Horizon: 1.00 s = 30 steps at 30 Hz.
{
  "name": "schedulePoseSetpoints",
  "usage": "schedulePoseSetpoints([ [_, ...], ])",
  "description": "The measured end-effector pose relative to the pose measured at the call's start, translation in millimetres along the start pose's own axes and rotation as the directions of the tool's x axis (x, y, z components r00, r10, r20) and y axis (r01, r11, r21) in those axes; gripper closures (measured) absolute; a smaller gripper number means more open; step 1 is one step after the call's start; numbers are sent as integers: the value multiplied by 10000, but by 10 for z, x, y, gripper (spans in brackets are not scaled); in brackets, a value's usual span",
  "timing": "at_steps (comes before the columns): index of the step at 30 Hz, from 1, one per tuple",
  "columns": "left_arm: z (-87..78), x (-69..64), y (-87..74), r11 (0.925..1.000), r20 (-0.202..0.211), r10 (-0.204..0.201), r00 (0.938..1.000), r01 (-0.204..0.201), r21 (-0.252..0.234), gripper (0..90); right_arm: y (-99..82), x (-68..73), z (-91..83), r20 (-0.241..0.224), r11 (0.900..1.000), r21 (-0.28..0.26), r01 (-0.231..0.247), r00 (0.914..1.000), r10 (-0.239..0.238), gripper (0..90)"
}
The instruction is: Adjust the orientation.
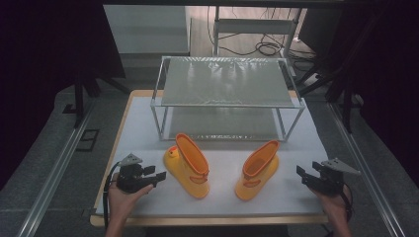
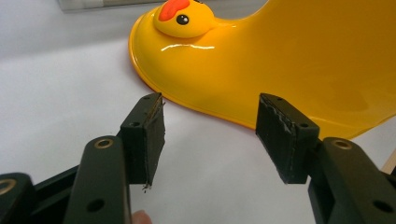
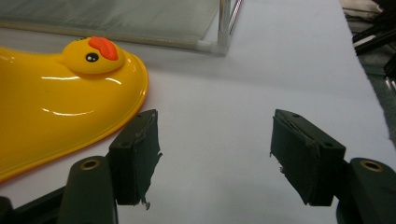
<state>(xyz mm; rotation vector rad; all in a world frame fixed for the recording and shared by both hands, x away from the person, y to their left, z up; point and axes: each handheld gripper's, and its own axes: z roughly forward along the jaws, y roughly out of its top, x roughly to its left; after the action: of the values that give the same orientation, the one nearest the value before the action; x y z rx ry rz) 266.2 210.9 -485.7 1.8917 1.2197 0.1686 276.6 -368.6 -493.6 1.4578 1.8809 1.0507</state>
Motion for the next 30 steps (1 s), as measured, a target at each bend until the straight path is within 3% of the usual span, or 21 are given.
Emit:
schedulePoseSetpoints([
  [6, -1, -59, -20, 9998, -40, 190, 9998, -190, -66, 494, -10, 9, -11, 60, 9998, -196, -72, 10000, 74, 336],
  [11, -33, -111, -23, 9996, -109, 207, 9997, -208, -165, 709, -13, -6, -21, 29, 9998, -124, -126, 9999, 126, 331],
  [16, -55, -169, -30, 9995, -133, 311, 9994, -312, -45, 841, -33, -15, 0, 85, 9998, -10, -211, 9997, 211, 337],
  [25, -102, -288, -107, 9995, 76, 329, 9994, -329, -35, 894, -36, -22, -16, 130, 9993, -108, -371, 9992, 372, 349],
  [30, -11, -439, -133, 9975, 132, 688, 9975, -690, 139, 897, -47, -19, -40, 130, 9988, -144, -477, 9988, 479, 354],
])
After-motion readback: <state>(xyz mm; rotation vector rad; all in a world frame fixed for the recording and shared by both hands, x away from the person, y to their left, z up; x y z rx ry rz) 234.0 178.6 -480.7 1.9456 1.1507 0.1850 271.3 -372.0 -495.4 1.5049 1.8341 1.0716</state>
